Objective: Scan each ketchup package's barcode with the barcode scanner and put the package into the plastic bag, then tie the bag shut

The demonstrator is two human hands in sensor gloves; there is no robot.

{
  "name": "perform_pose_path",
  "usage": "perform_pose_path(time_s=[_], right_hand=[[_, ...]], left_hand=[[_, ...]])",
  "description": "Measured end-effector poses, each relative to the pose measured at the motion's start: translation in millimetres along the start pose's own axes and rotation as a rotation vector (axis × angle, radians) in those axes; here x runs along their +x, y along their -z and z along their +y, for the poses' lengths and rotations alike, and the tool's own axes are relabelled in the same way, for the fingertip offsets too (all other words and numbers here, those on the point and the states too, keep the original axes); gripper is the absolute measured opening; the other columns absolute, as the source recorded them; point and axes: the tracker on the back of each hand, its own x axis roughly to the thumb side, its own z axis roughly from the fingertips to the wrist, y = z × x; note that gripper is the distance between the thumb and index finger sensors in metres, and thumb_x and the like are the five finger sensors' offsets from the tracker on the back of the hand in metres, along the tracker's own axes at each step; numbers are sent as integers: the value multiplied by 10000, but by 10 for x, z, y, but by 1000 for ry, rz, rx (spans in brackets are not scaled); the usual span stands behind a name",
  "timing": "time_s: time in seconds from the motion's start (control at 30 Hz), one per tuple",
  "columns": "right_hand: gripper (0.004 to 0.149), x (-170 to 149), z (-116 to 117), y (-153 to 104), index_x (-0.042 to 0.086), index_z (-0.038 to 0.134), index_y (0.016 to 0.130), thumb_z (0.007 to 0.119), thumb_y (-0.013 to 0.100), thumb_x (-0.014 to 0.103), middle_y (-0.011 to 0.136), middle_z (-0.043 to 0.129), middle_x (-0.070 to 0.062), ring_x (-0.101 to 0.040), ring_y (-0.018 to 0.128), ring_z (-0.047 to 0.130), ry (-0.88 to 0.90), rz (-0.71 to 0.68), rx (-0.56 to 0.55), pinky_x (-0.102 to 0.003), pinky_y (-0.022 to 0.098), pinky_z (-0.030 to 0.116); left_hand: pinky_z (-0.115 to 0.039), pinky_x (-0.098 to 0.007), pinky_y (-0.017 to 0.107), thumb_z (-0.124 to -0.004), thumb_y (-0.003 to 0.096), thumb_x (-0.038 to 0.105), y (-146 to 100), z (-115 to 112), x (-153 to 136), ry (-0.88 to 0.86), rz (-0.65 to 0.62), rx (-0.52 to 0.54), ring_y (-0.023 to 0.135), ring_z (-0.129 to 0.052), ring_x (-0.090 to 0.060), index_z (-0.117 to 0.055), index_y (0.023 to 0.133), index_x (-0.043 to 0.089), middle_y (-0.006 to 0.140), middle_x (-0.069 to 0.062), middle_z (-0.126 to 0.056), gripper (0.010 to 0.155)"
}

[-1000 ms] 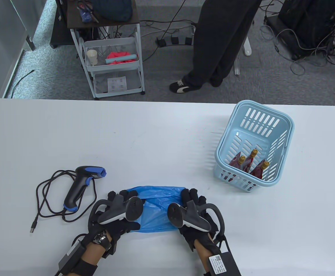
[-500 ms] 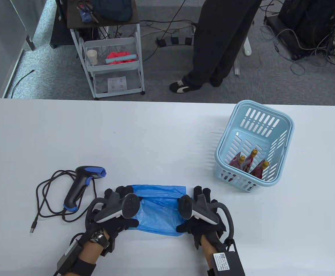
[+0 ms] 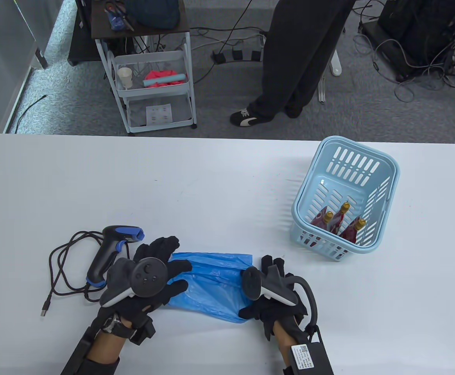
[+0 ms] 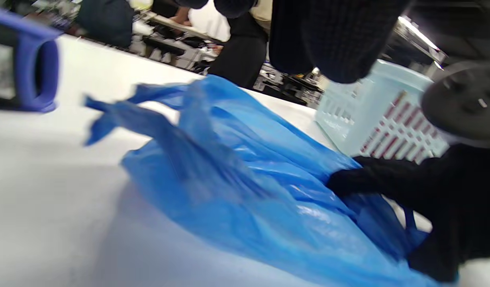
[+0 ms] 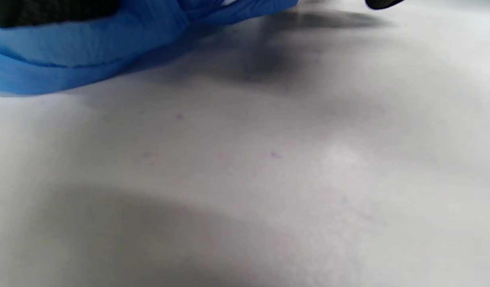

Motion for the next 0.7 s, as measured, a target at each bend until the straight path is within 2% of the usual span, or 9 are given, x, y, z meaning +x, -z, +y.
perform_pose_path(time_s=[0.1, 0.17, 0.23, 0.3, 0.33, 0.37, 0.5, 0.6, 0.7], right_hand=[[1021, 43, 24, -39, 319, 182, 1126, 794, 368, 627, 1155, 36, -239, -525, 1047, 98, -20, -19, 10, -710, 744, 322], [1026, 67, 45, -79, 318, 176, 1125, 793, 367, 630, 1156, 36, -238, -525, 1048, 97, -42, -32, 16, -710, 745, 323], [1038, 81, 70, -115, 312, 166, 1126, 791, 362, 635, 1156, 33, -237, -524, 1049, 94, -57, -46, 18, -711, 745, 322], [1062, 85, 91, -139, 302, 150, 1126, 792, 353, 643, 1157, 30, -235, -522, 1052, 91, -64, -53, 24, -713, 745, 322], [1086, 80, 96, -135, 296, 131, 1125, 796, 343, 649, 1156, 25, -234, -522, 1052, 87, -68, -54, 36, -714, 745, 320], [1118, 74, 97, -128, 284, 97, 1120, 798, 333, 657, 1154, 19, -236, -522, 1051, 81, -70, -53, 47, -715, 746, 319], [1153, -5, 49, -84, 292, 20, 1095, 810, 336, 654, 1144, -7, -239, -523, 1046, 61, -48, -33, 67, -716, 748, 309], [1091, -93, -40, -72, 316, 92, 1111, 830, 368, 620, 1150, 10, -235, -523, 1049, 78, 12, -29, 5, -709, 747, 323], [946, -117, -197, -149, 272, 316, 1141, 839, 409, 565, 1166, 92, -240, -525, 1055, 139, 142, -77, -125, -707, 739, 355]], left_hand=[[-326, -679, 810, -792, 482, 423, 114, -334, 256, 257, -8, -103, 1164, -341, -376, -868, 881, 347, 1218, -13, -313, 413], [-298, -668, 819, -789, 481, 417, 193, -576, 283, 429, 36, -161, 1169, -306, -356, -867, 877, 348, 1218, 14, -271, 409], [-283, -667, 821, -810, 461, 449, 258, -747, 203, 504, 96, -208, 1174, -256, -357, -846, 897, 347, 1217, 17, -239, 450], [-277, -673, 818, -820, 428, 501, 296, -769, 70, 446, 144, -224, 1170, -221, -371, -709, 969, 379, 1213, -3, -182, 566], [-257, -682, 813, -849, 413, 514, 304, -748, -10, 359, 169, -257, 1163, -173, -388, -663, 1030, 368, 1210, -22, -134, 661], [-247, -692, 808, -856, 396, 540, 314, -747, -55, 343, 187, -273, 1158, -143, -402, -589, 1087, 373, 1205, -39, -99, 759], [-266, -704, 802, -843, 352, 595, 317, -770, -265, 223, 223, -361, 1163, -196, -424, -396, 1135, 431, 1214, -87, -146, 917], [-284, -707, 800, -858, 339, 588, 313, -789, -280, 171, 200, -374, 1167, -285, -418, -362, 1147, 392, 1224, -66, -240, 968], [-290, -705, 801, -870, 325, 591, 321, -803, -264, 160, 188, -399, 1167, -289, -413, -347, 1152, 357, 1222, -61, -241, 1006]])
